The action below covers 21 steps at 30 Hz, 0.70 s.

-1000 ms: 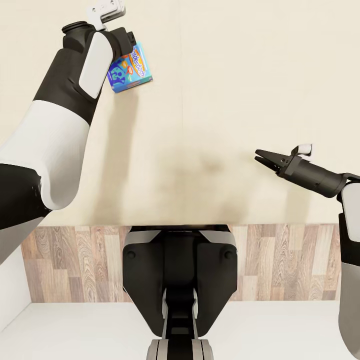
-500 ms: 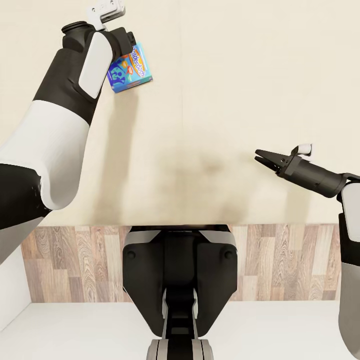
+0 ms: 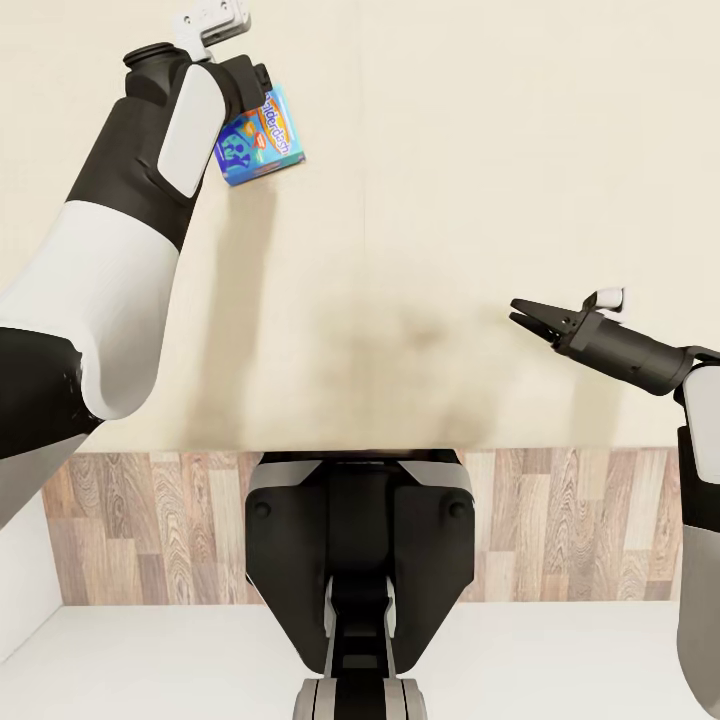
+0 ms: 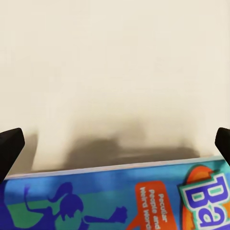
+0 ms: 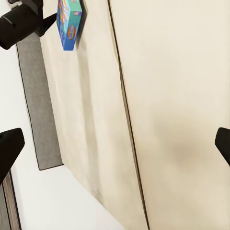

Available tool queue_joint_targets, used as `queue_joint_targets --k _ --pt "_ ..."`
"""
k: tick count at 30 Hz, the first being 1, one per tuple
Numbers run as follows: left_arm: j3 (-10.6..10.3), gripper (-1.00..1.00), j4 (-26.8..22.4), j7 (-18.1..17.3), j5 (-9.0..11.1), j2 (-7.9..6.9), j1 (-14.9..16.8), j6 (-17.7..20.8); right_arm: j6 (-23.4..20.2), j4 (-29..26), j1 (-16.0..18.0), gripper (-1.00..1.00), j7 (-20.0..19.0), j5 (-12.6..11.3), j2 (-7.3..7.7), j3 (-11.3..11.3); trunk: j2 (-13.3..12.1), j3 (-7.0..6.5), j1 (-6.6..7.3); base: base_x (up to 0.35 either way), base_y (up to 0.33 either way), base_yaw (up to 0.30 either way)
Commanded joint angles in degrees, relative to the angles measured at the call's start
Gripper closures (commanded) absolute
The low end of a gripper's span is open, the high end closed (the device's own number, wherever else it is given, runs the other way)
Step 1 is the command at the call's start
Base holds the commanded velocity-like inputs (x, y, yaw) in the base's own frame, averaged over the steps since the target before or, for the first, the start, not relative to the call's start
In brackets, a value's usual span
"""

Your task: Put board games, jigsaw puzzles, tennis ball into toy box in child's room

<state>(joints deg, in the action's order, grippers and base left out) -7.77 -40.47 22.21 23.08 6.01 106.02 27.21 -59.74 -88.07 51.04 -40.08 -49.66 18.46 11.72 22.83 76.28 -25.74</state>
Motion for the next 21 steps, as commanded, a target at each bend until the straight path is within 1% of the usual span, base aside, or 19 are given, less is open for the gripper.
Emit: queue_joint_targets --k 1,21 --pt "-0.2 -1.00 -0.1 0.5 0.6 -0.04 0.0 0.1 -0.3 0.0 0.0 -1.00 -0.3 0.3 0.00 0.1 0.1 0.05 -0.04 0.000 0.000 0.000" --pt "-0.3 -1.00 -0.1 0.5 0.6 -0.04 0.0 0.1 -0.3 0.0 0.0 -1.00 -0.3 0.3 0.00 0.1 0.1 0.05 -0.04 0.000 0.000 0.000"
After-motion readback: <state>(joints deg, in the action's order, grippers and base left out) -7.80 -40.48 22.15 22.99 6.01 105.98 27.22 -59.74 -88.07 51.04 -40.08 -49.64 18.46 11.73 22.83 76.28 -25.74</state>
